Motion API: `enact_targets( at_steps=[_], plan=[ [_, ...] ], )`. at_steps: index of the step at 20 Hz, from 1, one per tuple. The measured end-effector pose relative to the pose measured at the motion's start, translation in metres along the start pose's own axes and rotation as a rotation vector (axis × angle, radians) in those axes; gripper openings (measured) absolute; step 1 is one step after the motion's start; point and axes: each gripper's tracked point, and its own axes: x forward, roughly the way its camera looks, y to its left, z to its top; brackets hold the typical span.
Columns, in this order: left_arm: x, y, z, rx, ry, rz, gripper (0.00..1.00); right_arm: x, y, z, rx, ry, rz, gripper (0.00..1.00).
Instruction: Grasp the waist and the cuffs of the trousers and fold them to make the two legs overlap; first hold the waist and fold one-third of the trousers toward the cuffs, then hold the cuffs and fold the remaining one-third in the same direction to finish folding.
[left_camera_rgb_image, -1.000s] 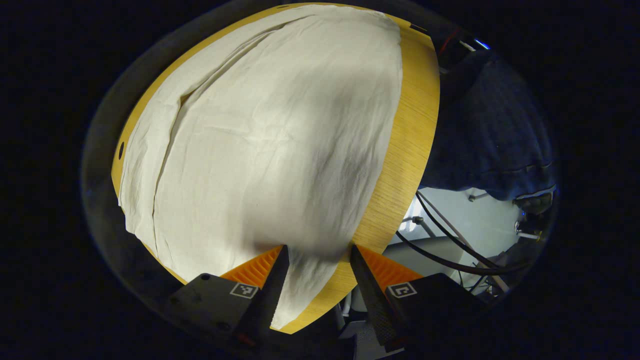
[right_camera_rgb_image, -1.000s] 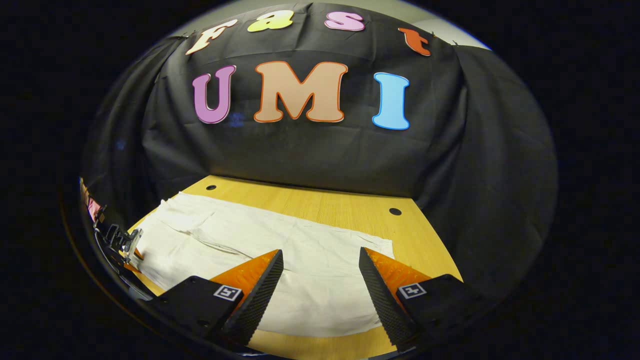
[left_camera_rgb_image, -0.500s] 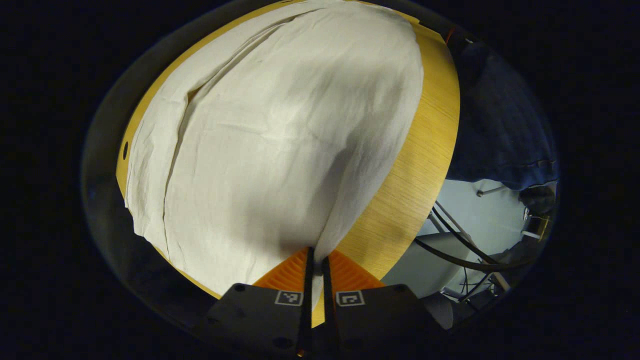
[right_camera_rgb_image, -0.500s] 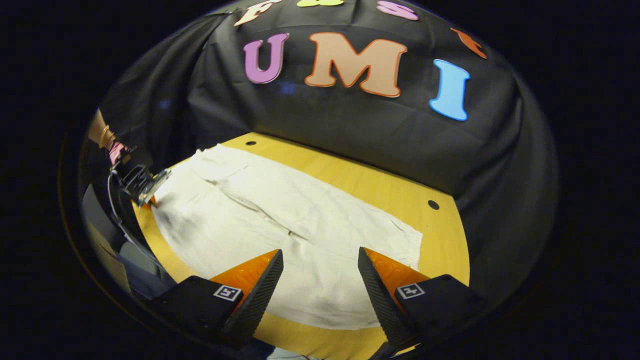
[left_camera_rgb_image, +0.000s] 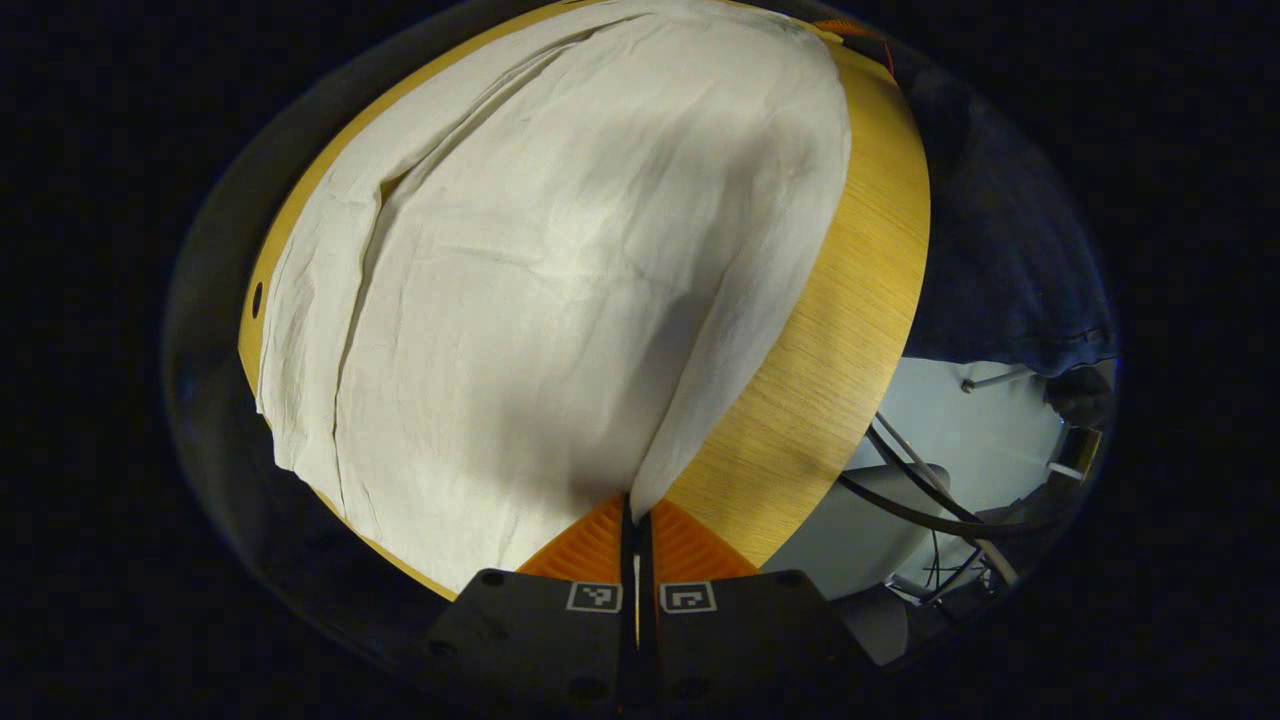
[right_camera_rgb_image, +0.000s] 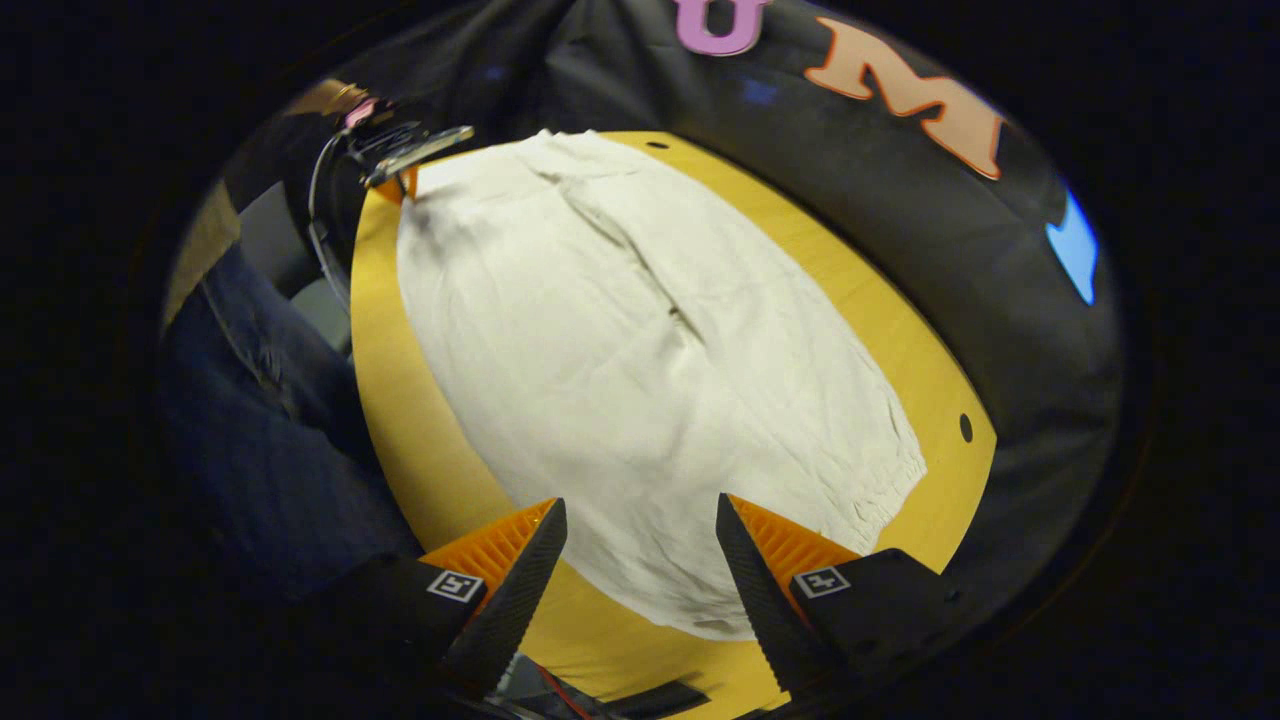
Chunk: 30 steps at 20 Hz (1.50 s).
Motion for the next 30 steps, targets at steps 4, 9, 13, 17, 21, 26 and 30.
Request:
enact_targets(
  at_steps=[4,9,13,17,21,26,30],
  plan=[
    [0.0,-0.001,-0.001,0.006,0.014,-0.003,0.0,0.017,0.007,-0.028,-0.094,0.105,0.067,0.96],
    [-0.001,-0.002,-0.002,0.022,0.037,-0.021,0.0,0.028,0.02,-0.045,-0.198,0.181,0.131,0.96],
    [-0.001,-0.002,-0.002,0.053,0.063,-0.029,0.0,0.029,0.027,-0.048,-0.19,0.214,0.186,0.89],
    [-0.001,-0.001,-0.002,0.073,0.089,-0.043,0.0,0.03,0.025,-0.048,-0.154,0.236,0.21,0.85],
    [-0.002,-0.001,-0.002,0.07,0.107,-0.059,0.0,0.032,0.021,-0.046,-0.133,0.239,0.195,0.82],
    [-0.001,-0.001,-0.002,0.048,0.11,-0.064,0.0,0.04,0.0,-0.042,-0.042,0.254,0.11,0.31],
    [-0.001,-0.001,-0.003,0.018,0.087,-0.07,0.0,0.039,-0.003,-0.041,0.051,0.274,0.079,0.09]
  ],
)
